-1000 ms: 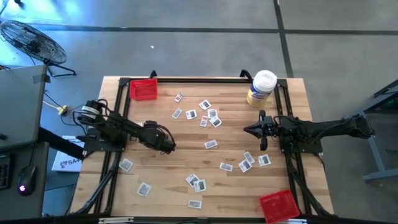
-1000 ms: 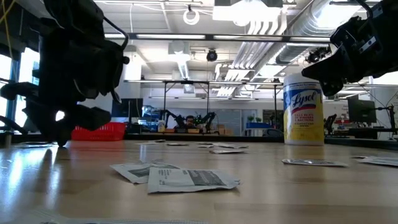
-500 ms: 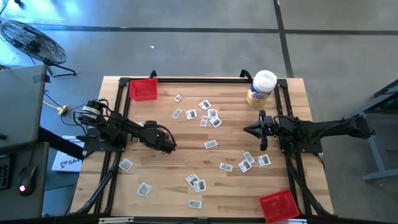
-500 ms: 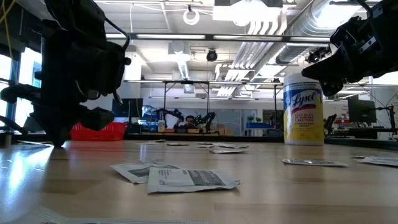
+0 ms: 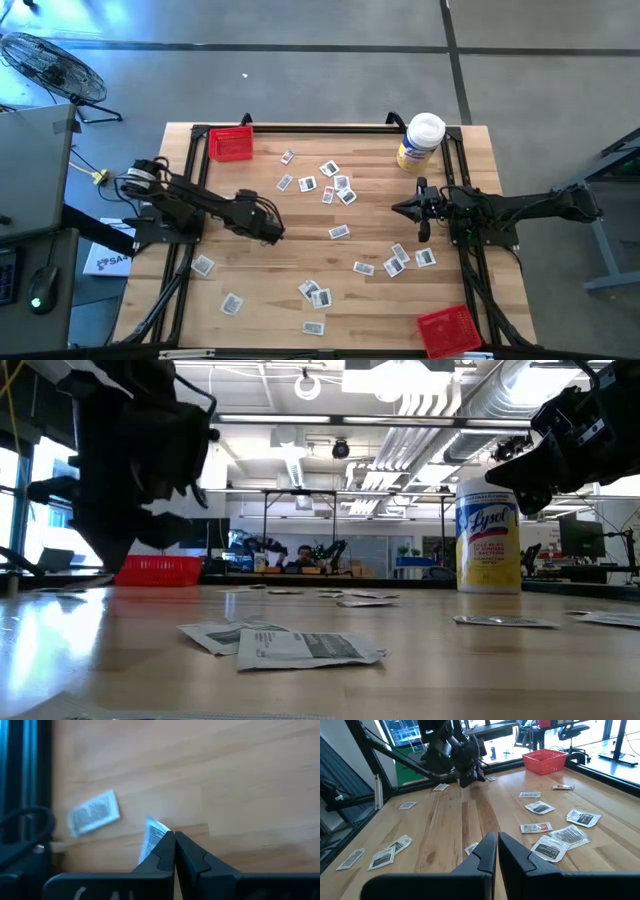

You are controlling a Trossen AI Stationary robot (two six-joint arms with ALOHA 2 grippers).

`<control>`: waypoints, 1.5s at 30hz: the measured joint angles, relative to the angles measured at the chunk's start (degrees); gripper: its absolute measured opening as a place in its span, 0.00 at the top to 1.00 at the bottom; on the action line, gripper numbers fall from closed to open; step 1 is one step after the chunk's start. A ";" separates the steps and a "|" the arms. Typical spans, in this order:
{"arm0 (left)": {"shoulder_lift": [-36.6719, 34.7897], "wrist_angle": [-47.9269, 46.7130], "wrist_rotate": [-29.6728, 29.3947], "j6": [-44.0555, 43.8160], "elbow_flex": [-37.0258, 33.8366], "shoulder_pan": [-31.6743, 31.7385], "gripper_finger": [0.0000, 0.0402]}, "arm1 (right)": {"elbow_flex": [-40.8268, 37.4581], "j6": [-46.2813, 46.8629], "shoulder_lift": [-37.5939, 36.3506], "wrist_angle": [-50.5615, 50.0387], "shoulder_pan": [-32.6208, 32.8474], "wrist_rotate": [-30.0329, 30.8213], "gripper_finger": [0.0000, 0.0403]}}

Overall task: Pick & Place First Aid Supplies
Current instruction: Put the white and orange ointment pack into the top red bin

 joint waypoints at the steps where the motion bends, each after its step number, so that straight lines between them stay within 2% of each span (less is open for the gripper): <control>1: -0.93 0.38 -0.87 0.75 0.23 0.00 1.00 | 0.00 0.01 0.00 0.00 -0.01 0.01 0.97; 10: -9.19 0.58 -6.45 11.24 0.41 2.83 1.00 | 0.00 0.01 0.00 0.00 -0.01 0.02 0.97; 14: -9.53 1.74 -5.56 15.87 0.41 5.22 1.00 | 0.00 0.01 -0.02 0.00 -0.01 0.00 0.97; 21: -7.04 15.82 -5.31 19.56 -2.79 5.55 0.92 | 0.00 0.00 0.00 0.00 0.01 0.00 0.97; 30: -0.43 16.73 -5.49 12.91 -3.15 5.55 0.70 | 0.01 0.01 -0.02 -0.02 0.01 0.00 0.97; 45: 6.24 14.08 -4.83 0.38 -2.80 2.02 0.69 | 0.00 0.01 -0.02 0.00 -0.01 0.02 0.97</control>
